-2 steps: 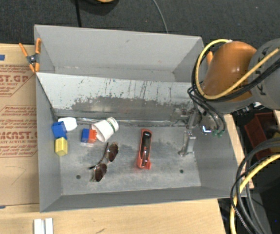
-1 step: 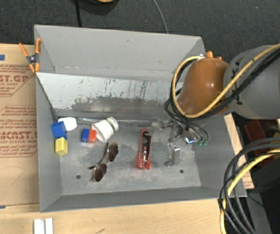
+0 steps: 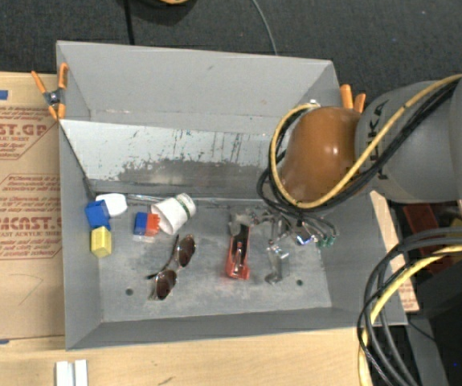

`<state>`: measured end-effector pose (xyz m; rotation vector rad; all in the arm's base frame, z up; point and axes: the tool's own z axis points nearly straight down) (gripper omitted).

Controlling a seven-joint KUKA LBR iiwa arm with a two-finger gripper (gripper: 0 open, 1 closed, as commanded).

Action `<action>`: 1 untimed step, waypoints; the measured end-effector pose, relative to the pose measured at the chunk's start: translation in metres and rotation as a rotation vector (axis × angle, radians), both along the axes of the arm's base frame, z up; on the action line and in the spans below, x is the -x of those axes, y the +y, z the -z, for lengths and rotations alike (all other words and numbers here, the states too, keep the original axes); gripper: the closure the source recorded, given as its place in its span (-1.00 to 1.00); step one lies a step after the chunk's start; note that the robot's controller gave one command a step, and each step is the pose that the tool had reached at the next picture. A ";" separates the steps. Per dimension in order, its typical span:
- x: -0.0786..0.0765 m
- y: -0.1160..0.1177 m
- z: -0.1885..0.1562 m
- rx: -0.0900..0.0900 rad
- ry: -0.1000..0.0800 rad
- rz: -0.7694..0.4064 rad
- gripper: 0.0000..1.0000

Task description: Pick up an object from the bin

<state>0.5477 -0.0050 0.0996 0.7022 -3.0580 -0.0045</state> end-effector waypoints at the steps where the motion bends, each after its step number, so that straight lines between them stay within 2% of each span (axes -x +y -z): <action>1: -0.013 0.016 -0.024 0.002 -0.009 -0.282 -1.00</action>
Offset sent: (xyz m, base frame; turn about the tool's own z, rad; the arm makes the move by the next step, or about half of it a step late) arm 0.0108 0.0485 -0.0296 -0.5150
